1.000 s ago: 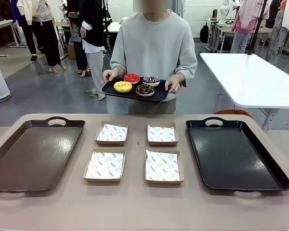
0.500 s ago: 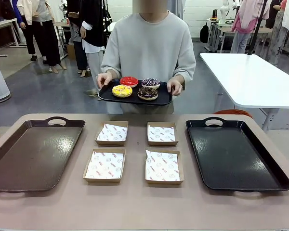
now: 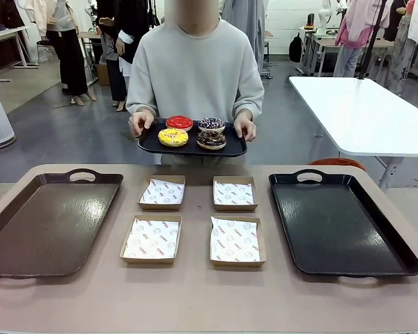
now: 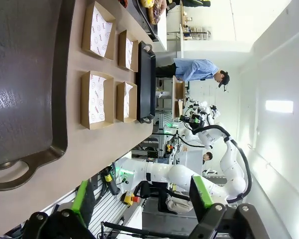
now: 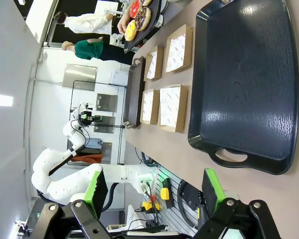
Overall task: Individually package the donuts and arrange them on the tray.
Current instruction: Pick up one Paper togo box.
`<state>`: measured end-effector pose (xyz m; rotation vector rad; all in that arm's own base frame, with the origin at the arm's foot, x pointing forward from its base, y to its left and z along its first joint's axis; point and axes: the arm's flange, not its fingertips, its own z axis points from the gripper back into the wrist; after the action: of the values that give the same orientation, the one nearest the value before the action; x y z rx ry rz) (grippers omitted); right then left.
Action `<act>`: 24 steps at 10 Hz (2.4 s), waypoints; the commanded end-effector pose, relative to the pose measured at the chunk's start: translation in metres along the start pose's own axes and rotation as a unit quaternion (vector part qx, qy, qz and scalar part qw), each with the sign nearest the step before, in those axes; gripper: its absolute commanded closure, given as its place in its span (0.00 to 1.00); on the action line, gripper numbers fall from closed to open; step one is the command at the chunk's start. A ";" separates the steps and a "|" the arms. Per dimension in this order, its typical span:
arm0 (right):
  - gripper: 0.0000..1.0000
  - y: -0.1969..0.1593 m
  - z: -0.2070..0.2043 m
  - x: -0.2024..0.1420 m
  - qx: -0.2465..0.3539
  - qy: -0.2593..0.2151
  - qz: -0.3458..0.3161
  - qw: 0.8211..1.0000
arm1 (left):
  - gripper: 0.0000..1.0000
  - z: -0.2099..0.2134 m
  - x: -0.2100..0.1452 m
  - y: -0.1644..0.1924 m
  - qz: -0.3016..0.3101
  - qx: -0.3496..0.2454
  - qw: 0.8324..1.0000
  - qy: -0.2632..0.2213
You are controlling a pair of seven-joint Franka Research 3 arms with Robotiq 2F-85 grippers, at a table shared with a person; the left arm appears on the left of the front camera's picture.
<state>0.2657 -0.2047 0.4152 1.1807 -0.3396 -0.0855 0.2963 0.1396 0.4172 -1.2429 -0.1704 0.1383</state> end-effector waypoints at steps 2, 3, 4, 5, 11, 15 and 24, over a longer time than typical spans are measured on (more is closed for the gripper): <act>0.00 0.000 0.000 0.000 0.006 -0.002 0.001 1.000 | 0.00 0.001 0.000 0.000 0.001 -0.009 1.000 -0.006; 0.00 0.000 0.000 0.000 0.006 -0.002 0.001 1.000 | 0.00 0.001 0.000 0.000 0.001 -0.009 1.000 -0.006; 0.00 0.000 0.000 0.000 0.006 -0.002 0.001 1.000 | 0.00 0.001 0.000 0.000 0.001 -0.009 1.000 -0.006; 0.00 0.000 0.000 0.000 0.006 -0.002 0.001 1.000 | 0.00 0.001 0.000 0.000 0.001 -0.009 1.000 -0.006; 0.00 0.000 0.000 0.000 0.006 -0.002 0.001 1.000 | 0.00 0.001 0.000 0.000 0.001 -0.009 1.000 -0.006; 0.00 0.000 0.000 0.000 0.006 -0.002 0.001 1.000 | 0.00 -0.018 0.021 -0.053 -0.016 0.090 0.996 -0.010; 0.00 0.000 0.000 0.000 0.006 -0.002 0.001 1.000 | 0.00 -0.249 0.169 -0.194 -0.067 0.468 0.880 0.040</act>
<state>0.2659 -0.2046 0.4151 1.1813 -0.3382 -0.0859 0.4906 -0.1149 0.5326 -0.3366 -0.1318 0.0055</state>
